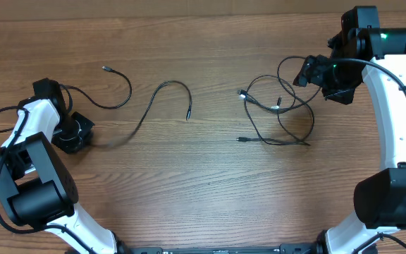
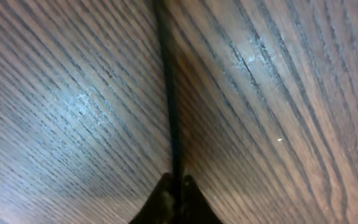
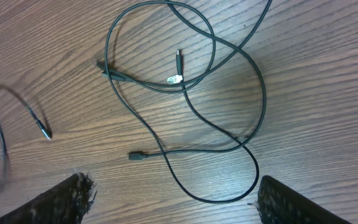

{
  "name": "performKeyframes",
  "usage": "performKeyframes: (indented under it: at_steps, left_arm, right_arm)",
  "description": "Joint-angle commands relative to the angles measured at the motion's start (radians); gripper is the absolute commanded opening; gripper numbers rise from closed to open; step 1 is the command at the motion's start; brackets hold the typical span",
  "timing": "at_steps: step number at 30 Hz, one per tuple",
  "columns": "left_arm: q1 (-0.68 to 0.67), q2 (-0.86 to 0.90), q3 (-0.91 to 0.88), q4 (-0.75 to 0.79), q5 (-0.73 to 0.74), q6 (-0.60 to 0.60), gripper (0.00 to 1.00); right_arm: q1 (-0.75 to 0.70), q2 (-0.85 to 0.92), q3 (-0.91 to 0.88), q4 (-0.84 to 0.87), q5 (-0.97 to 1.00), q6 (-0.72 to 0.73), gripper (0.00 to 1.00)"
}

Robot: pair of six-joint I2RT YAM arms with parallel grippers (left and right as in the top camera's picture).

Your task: Untangle cables

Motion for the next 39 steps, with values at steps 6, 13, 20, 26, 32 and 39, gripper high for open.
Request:
performKeyframes:
  at_steps: [6,13,20,26,32,39]
  left_arm:
    - [0.056,-0.203,0.307,-0.061,-0.117,0.151,0.04]
    - [0.135,-0.34,0.549,0.12,-0.362,0.27,0.04]
    - [0.154,-0.352,0.565,0.315,-0.469,0.399,0.04]
    - [0.149,-0.306,0.565,0.213,-0.459,0.42,0.04]
    - [0.15,-0.253,0.562,0.109,-0.46,0.364,0.04]
    - [0.15,-0.177,0.561,0.058,-0.46,0.359,0.04]
  right_arm:
    - [-0.003,-0.006,0.021,0.008,-0.005,-0.005,0.84]
    - [-0.003,-0.006,0.021,0.007,-0.005,-0.005,0.84]
    - [-0.003,-0.006,0.021,-0.005,-0.005,-0.009,0.84]
    - [-0.003,-0.006,0.021,0.004,-0.006,-0.008,0.84]
    - [-0.003,-0.006,0.021,-0.01,-0.006,-0.009,0.84]
    - [-0.003,-0.006,0.021,-0.011,-0.005,-0.009,0.84]
